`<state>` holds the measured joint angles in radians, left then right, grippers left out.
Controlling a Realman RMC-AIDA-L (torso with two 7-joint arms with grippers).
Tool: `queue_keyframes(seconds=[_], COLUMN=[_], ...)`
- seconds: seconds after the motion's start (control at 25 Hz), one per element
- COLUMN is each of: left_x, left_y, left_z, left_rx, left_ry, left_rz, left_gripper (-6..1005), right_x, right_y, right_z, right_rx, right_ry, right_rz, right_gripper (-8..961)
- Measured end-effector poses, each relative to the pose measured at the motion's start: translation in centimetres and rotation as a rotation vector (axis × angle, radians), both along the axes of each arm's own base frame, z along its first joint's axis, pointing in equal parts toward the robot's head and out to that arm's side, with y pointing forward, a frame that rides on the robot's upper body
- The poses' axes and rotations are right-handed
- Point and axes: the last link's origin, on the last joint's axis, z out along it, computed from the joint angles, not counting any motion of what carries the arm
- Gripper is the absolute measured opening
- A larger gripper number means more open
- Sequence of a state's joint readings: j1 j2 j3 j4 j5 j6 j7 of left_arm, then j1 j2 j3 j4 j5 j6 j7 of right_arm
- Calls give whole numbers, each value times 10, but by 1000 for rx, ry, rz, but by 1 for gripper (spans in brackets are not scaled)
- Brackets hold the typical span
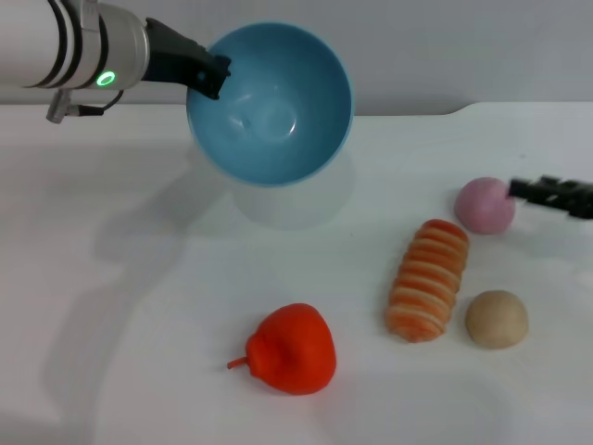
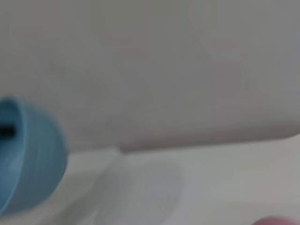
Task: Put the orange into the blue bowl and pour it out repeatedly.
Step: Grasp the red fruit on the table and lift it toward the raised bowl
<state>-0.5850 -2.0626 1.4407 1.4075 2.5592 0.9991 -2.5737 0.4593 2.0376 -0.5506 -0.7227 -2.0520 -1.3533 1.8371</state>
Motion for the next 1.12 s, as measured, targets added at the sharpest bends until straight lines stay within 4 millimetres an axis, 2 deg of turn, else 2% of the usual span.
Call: queue_keyframes(seconds=[0.32,0.52,0.84,1.12], left_x=[7,10,13,12], left_y=[2,2,1,0], left_z=[-1,-5,-10,-13], left_rx=[15,14,7,7], left_ry=[-14,-12,-6,-5], left_rz=[-28,-44,-61,-64], left_gripper=[-1,-1,0,0], right_x=[-60,-84,-107,-108], right_y=[7,5,-9,-14], right_z=[-61,-92,-125,-141], right_rx=[-308,-440,-570,-595], right_ry=[-91,-89,-34,-14], right_rz=[232,299,362,316], right_gripper=[756,756,746,732])
